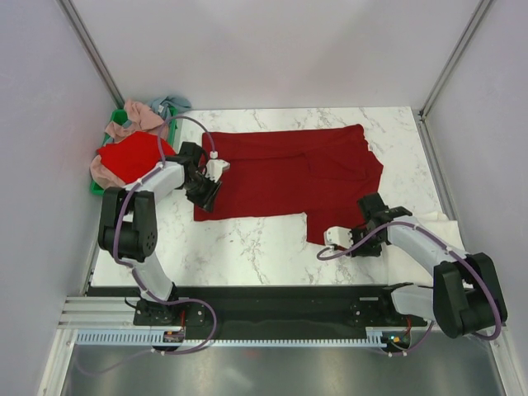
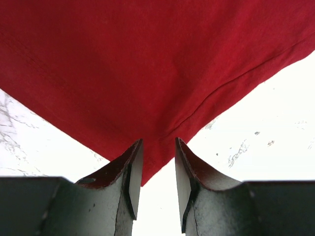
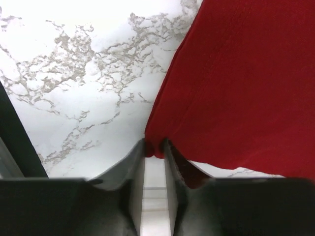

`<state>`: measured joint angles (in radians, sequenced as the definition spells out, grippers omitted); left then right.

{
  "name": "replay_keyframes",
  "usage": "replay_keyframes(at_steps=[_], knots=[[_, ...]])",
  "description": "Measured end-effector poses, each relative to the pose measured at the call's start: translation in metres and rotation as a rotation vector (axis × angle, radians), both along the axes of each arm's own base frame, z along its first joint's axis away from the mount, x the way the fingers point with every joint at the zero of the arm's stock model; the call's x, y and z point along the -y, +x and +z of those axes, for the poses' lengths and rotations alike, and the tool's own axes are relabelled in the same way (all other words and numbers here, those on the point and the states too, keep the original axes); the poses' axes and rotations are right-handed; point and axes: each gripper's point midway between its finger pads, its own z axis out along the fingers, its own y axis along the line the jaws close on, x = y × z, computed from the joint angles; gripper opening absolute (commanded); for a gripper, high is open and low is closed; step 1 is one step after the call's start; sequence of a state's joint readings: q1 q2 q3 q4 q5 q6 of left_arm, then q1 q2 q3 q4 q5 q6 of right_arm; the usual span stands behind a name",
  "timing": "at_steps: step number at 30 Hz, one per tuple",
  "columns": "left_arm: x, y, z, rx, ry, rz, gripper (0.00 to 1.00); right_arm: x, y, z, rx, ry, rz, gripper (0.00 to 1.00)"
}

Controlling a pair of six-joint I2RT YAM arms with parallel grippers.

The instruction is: Fold and stack the t-shirts

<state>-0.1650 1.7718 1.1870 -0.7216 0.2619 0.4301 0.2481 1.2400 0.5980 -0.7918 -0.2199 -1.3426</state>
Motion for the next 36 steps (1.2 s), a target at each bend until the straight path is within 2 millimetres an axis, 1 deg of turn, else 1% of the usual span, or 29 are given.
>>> replay_keyframes(at_steps=[1, 2, 5, 8, 12, 14, 25, 28, 30, 34, 36], knots=[[-0.001, -0.002, -0.001, -0.004, 0.004, -0.003, 0.4, 0.001, -0.001, -0.002, -0.012, -0.008, -0.011, 0.15], [-0.003, -0.003, -0.003, -0.005, 0.01, -0.006, 0.4, 0.002, -0.001, -0.002, -0.019, -0.016, -0.021, 0.0], [-0.013, -0.009, -0.007, 0.001, 0.04, -0.02, 0.4, 0.002, 0.003, -0.001, -0.021, -0.019, -0.051, 0.0], [-0.03, -0.02, -0.01, -0.003, 0.07, -0.018, 0.42, 0.002, 0.004, 0.001, -0.014, -0.01, -0.069, 0.0], [-0.05, -0.022, -0.009, -0.002, 0.085, 0.026, 0.43, -0.001, 0.011, 0.007, 0.027, 0.011, -0.08, 0.0], [-0.056, -0.022, -0.009, -0.002, 0.093, 0.042, 0.43, -0.002, 0.013, 0.009, 0.034, 0.015, -0.085, 0.0], [-0.053, -0.03, -0.021, -0.051, 0.08, 0.036, 0.42, -0.003, 0.018, 0.003, 0.0, 0.002, -0.091, 0.0], [-0.052, -0.03, -0.021, -0.052, 0.072, 0.034, 0.42, -0.003, 0.018, 0.003, -0.001, 0.002, -0.096, 0.0], [-0.051, -0.03, -0.021, -0.053, 0.069, 0.034, 0.41, -0.003, 0.019, 0.003, 0.0, 0.003, -0.102, 0.0], [-0.051, -0.029, -0.022, -0.063, 0.068, 0.034, 0.32, -0.003, 0.02, 0.001, -0.003, 0.004, -0.119, 0.0], [-0.051, -0.028, -0.022, -0.073, 0.061, 0.035, 0.31, -0.003, 0.02, 0.001, -0.002, 0.005, -0.127, 0.0]])
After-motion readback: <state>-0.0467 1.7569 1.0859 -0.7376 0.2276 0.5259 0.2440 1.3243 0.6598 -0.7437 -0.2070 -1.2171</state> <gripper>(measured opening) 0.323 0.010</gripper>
